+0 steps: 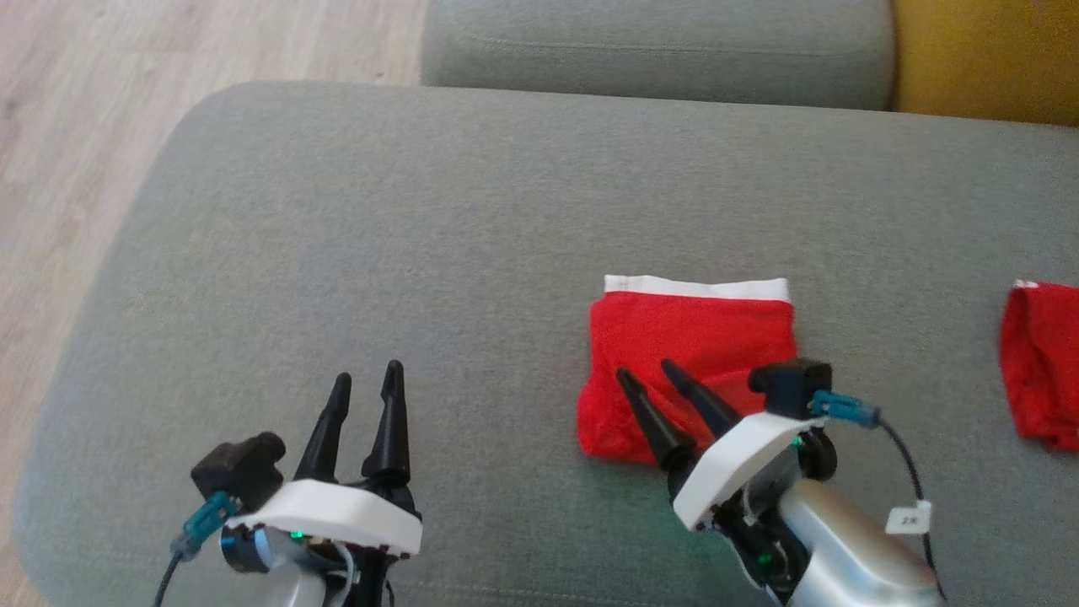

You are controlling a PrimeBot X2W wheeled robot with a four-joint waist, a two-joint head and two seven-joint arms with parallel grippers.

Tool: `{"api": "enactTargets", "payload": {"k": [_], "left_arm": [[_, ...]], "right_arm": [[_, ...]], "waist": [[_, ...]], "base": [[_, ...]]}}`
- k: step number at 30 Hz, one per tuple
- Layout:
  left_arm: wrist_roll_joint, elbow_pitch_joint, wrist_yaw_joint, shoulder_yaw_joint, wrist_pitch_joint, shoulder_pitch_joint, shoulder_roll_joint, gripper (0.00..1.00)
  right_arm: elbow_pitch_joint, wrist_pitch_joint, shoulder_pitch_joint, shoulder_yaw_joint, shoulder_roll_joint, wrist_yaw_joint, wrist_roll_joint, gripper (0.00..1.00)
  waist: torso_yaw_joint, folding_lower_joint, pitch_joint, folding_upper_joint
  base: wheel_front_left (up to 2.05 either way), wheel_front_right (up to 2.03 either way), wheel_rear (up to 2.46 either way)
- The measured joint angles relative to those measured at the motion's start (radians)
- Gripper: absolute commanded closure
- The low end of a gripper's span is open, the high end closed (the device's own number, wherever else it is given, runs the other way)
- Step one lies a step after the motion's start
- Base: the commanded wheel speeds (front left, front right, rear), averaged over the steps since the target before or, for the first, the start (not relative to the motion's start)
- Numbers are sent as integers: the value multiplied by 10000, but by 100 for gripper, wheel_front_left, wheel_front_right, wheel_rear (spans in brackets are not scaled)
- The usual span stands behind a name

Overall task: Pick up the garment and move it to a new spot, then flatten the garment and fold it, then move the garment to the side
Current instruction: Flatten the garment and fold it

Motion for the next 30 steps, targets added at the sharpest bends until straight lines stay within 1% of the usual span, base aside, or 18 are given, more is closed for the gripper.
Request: {"api": "enactTargets", "payload": {"k": [2,3,4,5,9,12,15,17,19,20,21,23,26,30], "left_arm": [[0,-27,2,36,0,0,0,0],[2,-105,2,115,0,0,0,0],[2,-105,2,115,0,0,0,0],[2,-142,2,173,0,-1,-2,0],[15,-336,0,349,0,-9,0,0],[33,-485,0,433,0,-18,-4,0],[50,-663,0,658,-2,-48,-2,0],[94,-708,0,700,0,-65,0,0],[115,-750,-13,700,0,-83,-6,0],[163,-763,-23,702,0,-84,-4,0],[313,-771,-98,700,0,-83,-4,0],[364,-828,-96,700,0,-77,-4,0],[462,-849,-104,681,0,-37,-4,0],[531,-849,-119,662,0,31,-4,0]], "right_arm": [[-399,-71,3,-54,-102,0,150,0],[-861,-161,3,-128,-351,0,159,0],[-861,-161,3,-128,-351,0,159,0],[-1080,-207,5,-240,-514,0,157,0],[-1841,-422,25,-1141,-1269,0,-71,0],[-2153,-614,53,-2125,-1726,0,-934,0],[-2382,-731,293,-3296,-1854,0,-1766,0],[-2429,-865,633,-3912,-1856,0,-2752,0],[-2460,-974,1122,-4640,-1722,0,-3676,0],[-2497,-1024,1390,-5039,-1524,0,-3910,0],[-2575,-1066,1679,-5308,-1337,0,-4165,0],[-2754,-1122,2217,-5720,-848,0,-4638,0],[-2949,-1183,2798,-6169,-286,0,-5125,0],[-3135,-1214,3062,-6366,48,0,-5676,0]], "waist": [[-183,0,-59,0],[-394,0,-115,0],[-394,0,-115,0],[-504,0,-141,0],[-941,0,-251,0],[-1237,0,-324,0],[-1471,0,-368,0],[-1583,0,-372,0],[-1638,0,-363,0],[-1651,0,-362,0],[-1661,0,-363,0],[-1699,0,-348,0],[-1748,0,-306,0],[-1789,0,-248,0]], "base": [[0,0,0],[0,0,0],[0,0,0],[0,0,0],[0,0,0],[0,0,0],[0,0,0],[0,0,0],[0,0,0],[0,0,0],[0,0,0],[0,0,0],[0,0,0],[0,0,0]]}}
